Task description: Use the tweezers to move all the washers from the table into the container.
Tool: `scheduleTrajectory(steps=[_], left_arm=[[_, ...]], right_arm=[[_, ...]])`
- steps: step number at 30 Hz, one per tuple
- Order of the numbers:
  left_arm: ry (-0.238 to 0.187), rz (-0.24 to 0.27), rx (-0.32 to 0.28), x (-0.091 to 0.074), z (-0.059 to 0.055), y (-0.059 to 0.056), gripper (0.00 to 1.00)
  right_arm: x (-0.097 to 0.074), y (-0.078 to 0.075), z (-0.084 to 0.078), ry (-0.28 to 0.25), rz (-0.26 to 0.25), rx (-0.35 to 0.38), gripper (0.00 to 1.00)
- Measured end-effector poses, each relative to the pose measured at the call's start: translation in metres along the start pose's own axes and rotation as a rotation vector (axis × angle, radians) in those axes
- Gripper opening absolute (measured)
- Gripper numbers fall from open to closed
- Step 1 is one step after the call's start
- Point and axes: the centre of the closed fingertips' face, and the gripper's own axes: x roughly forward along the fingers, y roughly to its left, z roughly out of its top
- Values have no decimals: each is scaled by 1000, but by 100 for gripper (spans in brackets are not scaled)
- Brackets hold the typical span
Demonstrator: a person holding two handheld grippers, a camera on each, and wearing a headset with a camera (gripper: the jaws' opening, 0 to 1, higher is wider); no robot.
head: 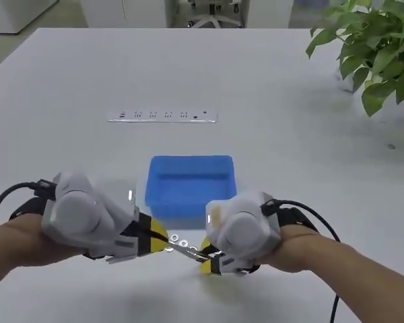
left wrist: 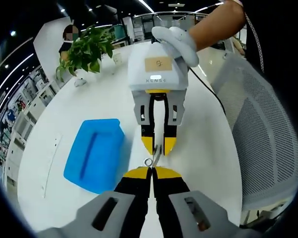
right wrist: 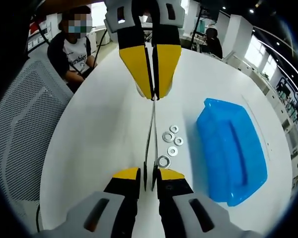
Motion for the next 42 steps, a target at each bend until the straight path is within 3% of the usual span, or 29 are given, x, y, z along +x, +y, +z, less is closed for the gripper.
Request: scheduleTrajectory(steps=[7, 22, 32, 42], left_arm=[[-49, 13, 19, -4, 23, 6, 6], [-83, -17, 64, 3, 47, -1, 6], [-96, -30, 64, 9, 53, -2, 6], [-74, -47, 76, 15, 49, -6, 6]], right_arm=[[-4, 0, 8, -46, -10, 32, 12], [-4, 1, 11, -70, -12, 55, 12], [-4, 2, 8, -89, -21, 92, 12], [-4, 3, 9, -95, -24, 86, 11]])
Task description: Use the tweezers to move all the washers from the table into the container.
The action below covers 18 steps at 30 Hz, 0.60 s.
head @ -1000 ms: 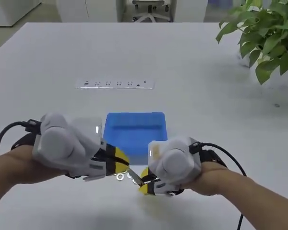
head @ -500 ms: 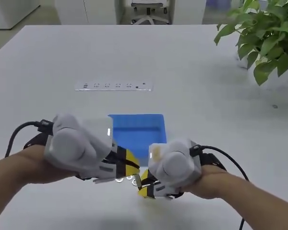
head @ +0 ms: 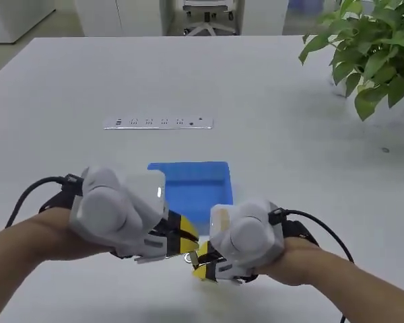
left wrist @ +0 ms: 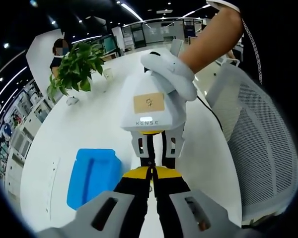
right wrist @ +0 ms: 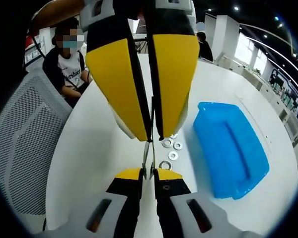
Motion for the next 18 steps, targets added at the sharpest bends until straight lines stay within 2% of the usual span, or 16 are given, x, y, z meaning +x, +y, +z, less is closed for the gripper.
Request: scheduleTrajectory(steps=[7, 18], left_arm=[[-18, -8, -3, 1, 5, 0, 6], [-35, -8, 17, 3, 11, 7, 5]], right_arm=[[-6, -4, -1, -1, -12, -8, 11], [-13, -16, -3, -11, -54, -11, 11]])
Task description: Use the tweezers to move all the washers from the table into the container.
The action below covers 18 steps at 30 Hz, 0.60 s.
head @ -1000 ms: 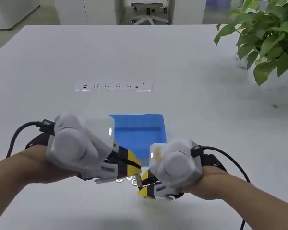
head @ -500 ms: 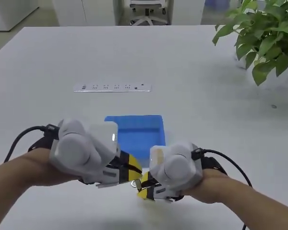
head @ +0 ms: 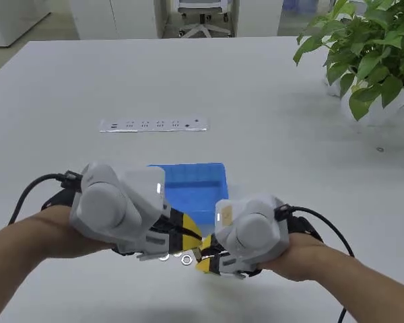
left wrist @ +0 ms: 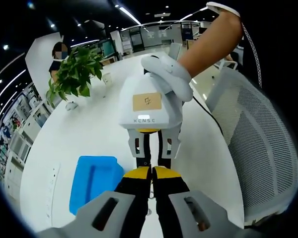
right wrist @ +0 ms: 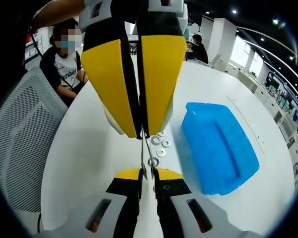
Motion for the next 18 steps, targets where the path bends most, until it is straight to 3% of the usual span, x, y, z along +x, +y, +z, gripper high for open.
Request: scheduleTrajectory(steps=[18], left_arm=[[-5, -6, 31, 4, -3, 11, 5]], right_arm=[[-4, -17, -9, 0, -63, -9, 11]])
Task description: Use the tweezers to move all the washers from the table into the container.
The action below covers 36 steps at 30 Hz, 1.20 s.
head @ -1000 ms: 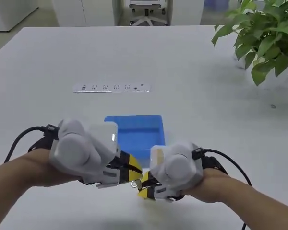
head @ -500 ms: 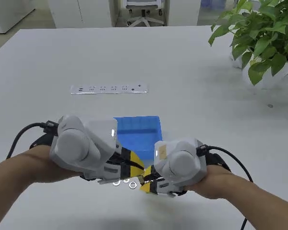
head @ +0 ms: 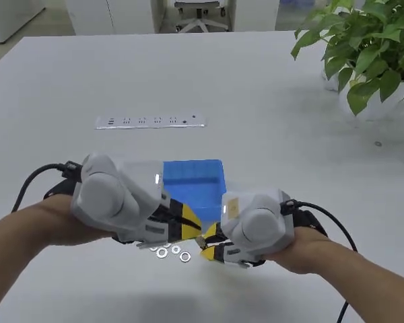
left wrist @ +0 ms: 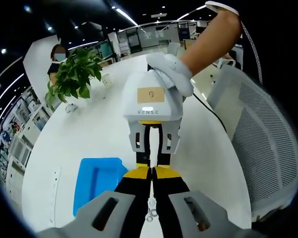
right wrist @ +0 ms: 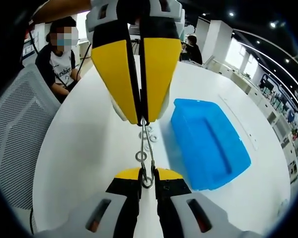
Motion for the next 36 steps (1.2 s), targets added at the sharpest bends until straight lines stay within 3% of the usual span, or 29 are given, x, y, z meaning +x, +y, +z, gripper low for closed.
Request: scheduleTrajectory(steps=[26, 36], left_arm=[[12, -25, 5, 8, -1, -2, 6], [5, -11, -6, 11, 2, 7, 6]], right_arm=[[2, 8, -6, 7, 10, 22, 12], [3, 5, -7, 9, 2, 40, 12]])
